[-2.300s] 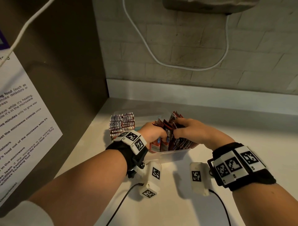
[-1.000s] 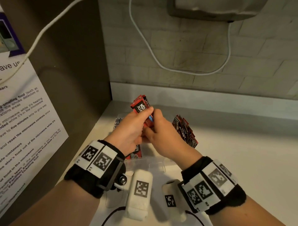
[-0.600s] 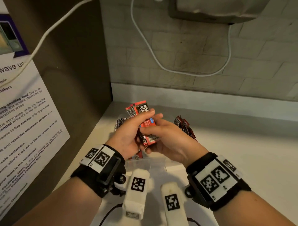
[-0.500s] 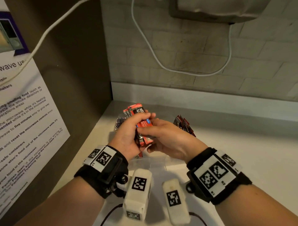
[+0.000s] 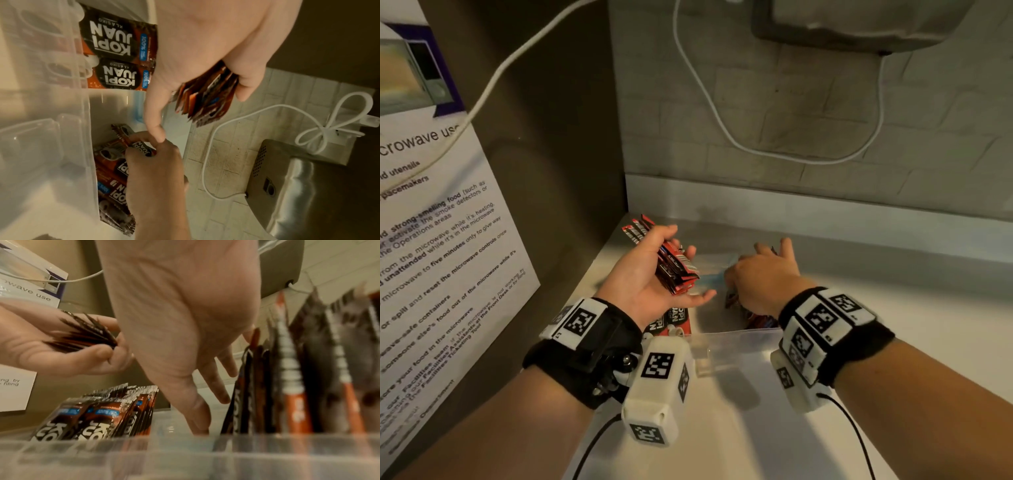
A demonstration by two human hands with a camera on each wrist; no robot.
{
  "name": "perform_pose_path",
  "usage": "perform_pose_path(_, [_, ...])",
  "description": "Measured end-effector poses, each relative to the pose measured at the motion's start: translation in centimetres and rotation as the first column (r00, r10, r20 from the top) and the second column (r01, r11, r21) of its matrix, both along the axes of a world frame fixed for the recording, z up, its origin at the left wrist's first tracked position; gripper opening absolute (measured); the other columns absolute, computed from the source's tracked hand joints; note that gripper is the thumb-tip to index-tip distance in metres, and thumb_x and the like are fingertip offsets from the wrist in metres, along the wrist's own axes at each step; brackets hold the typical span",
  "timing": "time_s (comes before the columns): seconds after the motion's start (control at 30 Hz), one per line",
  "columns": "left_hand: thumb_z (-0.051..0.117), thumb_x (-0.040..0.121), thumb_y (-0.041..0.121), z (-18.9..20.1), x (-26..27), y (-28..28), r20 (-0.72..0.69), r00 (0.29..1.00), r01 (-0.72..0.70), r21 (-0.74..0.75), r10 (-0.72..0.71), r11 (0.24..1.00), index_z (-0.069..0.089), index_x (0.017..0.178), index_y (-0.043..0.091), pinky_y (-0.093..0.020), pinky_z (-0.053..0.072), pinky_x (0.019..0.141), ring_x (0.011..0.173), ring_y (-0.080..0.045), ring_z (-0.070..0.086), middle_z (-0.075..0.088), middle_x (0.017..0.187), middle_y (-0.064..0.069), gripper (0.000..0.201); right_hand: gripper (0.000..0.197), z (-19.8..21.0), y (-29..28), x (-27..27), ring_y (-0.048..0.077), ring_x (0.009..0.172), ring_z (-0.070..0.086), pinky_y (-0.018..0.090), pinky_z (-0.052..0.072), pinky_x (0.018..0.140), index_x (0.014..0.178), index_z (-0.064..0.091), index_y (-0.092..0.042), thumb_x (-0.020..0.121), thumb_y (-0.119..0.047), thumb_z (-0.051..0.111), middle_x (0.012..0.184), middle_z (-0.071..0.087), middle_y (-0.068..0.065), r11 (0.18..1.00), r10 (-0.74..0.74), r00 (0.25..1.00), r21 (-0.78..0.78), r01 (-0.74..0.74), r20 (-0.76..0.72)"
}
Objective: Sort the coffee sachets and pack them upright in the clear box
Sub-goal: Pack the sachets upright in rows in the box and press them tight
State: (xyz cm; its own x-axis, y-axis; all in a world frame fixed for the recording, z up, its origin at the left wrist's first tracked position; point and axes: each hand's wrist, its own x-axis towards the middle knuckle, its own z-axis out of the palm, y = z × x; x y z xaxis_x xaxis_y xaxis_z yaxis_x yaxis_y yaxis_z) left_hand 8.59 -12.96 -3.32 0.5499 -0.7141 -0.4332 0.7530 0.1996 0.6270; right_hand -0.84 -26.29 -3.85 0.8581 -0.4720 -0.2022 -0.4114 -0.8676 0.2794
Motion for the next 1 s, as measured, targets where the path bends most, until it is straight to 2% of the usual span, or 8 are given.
perform_pose_path(0.1, [0.064, 0.090, 0.030, -0.1, -0.3, 0.0, 0.010, 0.999, 0.036, -0.015, -0.036, 0.999, 0.058, 0.075, 0.016, -0.063, 0.051, 0.078, 0.065, -0.015, 0.069, 0.068, 0.070, -0.005, 0.021, 0.034, -0.3, 0.5, 0.1, 0.031, 0.138, 0.022, 0.062, 0.007, 0.106, 0.125, 0.056, -0.026, 0.095, -0.033, 0.042, 0.137, 0.047, -0.001, 1.000, -0.001, 0.999, -0.029, -0.001, -0.050])
perform_pose_path(0.33, [0.066, 0.088, 0.029, 0.1, -0.4, 0.1, 0.002, 0.999, 0.047, -0.021, -0.047, 0.999, 0.060, 0.076, 0.015, -0.043, 0.056, 0.067, 0.076, -0.018, 0.063, 0.067, 0.071, -0.006, 0.020, 0.040, -0.4, 1.5, -1.2, 0.031, 0.139, 0.015, 0.062, 0.004, 0.109, 0.134, 0.051, -0.027, 0.096, -0.037, 0.040, 0.146, 0.033, -0.003, 0.983, 0.123, 0.973, -0.113, -0.146, -0.196])
perform_pose_path(0.57, [0.069, 0.086, 0.030, -0.2, -0.7, 0.1, -0.014, 1.000, 0.028, -0.011, -0.028, 1.000, 0.060, 0.077, 0.013, -0.038, 0.055, 0.061, 0.076, -0.019, 0.062, 0.065, 0.074, -0.007, 0.021, 0.059, -1.2, 1.0, -1.2, 0.034, 0.146, -0.001, 0.063, -0.008, 0.109, 0.144, 0.036, -0.034, 0.094, -0.063, 0.026, 0.156, 0.024, -0.005, 0.994, 0.025, 0.954, -0.094, -0.055, -0.298])
perform_pose_path(0.7, [0.070, 0.082, 0.038, -0.7, -0.4, 0.1, -0.026, 0.999, 0.025, -0.003, -0.025, 1.000, 0.060, 0.082, 0.011, -0.042, 0.055, 0.061, 0.084, -0.023, 0.061, 0.064, 0.086, -0.009, 0.029, 0.054, -0.9, 1.0, -1.7, 0.034, 0.146, 0.001, 0.063, -0.007, 0.109, 0.142, 0.038, -0.038, 0.095, -0.062, 0.023, 0.155, 0.027, -0.008, 0.991, 0.050, 0.966, -0.109, -0.080, -0.254])
perform_pose_path(0.8, [0.074, 0.076, 0.037, -1.1, -0.2, 0.1, -0.019, 1.000, -0.005, -0.011, 0.004, 1.000, 0.060, 0.087, 0.011, -0.043, 0.055, 0.061, 0.091, -0.023, 0.060, 0.063, 0.096, -0.008, 0.031, 0.047, 0.1, 1.1, -2.9, 0.032, 0.143, 0.010, 0.064, -0.001, 0.108, 0.136, 0.046, -0.037, 0.097, -0.056, 0.028, 0.148, 0.034, -0.011, 0.986, 0.090, 0.986, -0.124, -0.108, -0.142])
perform_pose_path(0.9, [0.078, 0.069, 0.034, -1.5, -0.1, 0.2, 0.027, 1.000, -0.011, -0.008, 0.011, 1.000, 0.060, 0.087, 0.013, -0.042, 0.054, 0.062, 0.085, -0.019, 0.061, 0.063, 0.089, -0.006, 0.033, 0.035, 1.4, 0.3, -3.9, 0.019, 0.132, 0.033, 0.055, 0.017, 0.106, 0.125, 0.056, -0.035, 0.098, -0.041, 0.036, 0.138, 0.045, -0.018, 0.990, 0.125, 0.976, -0.087, -0.110, 0.180])
perform_pose_path(0.93, [0.078, 0.068, 0.033, -1.6, -0.1, 0.1, 0.041, 0.999, -0.007, -0.003, 0.007, 1.000, 0.061, 0.089, 0.014, -0.042, 0.054, 0.064, 0.083, -0.019, 0.061, 0.063, 0.088, -0.006, 0.033, 0.031, 1.8, -0.1, -4.1, 0.018, 0.126, 0.043, 0.049, 0.027, 0.103, 0.120, 0.061, -0.034, 0.097, -0.030, 0.041, 0.134, 0.050, -0.018, 0.992, 0.128, 0.927, -0.029, -0.126, 0.354])
perform_pose_path(1.0, [0.078, 0.070, 0.032, -1.7, -0.5, -0.1, 0.052, 0.999, 0.014, 0.005, -0.014, 1.000, 0.062, 0.087, 0.014, -0.041, 0.054, 0.067, 0.079, -0.020, 0.060, 0.063, 0.084, -0.006, 0.030, 0.037, 2.8, -0.2, -4.3, 0.020, 0.109, 0.060, 0.037, 0.046, 0.090, 0.110, 0.070, -0.027, 0.091, -0.004, 0.047, 0.122, 0.063, -0.010, 0.969, 0.039, 0.741, 0.155, -0.191, 0.670])
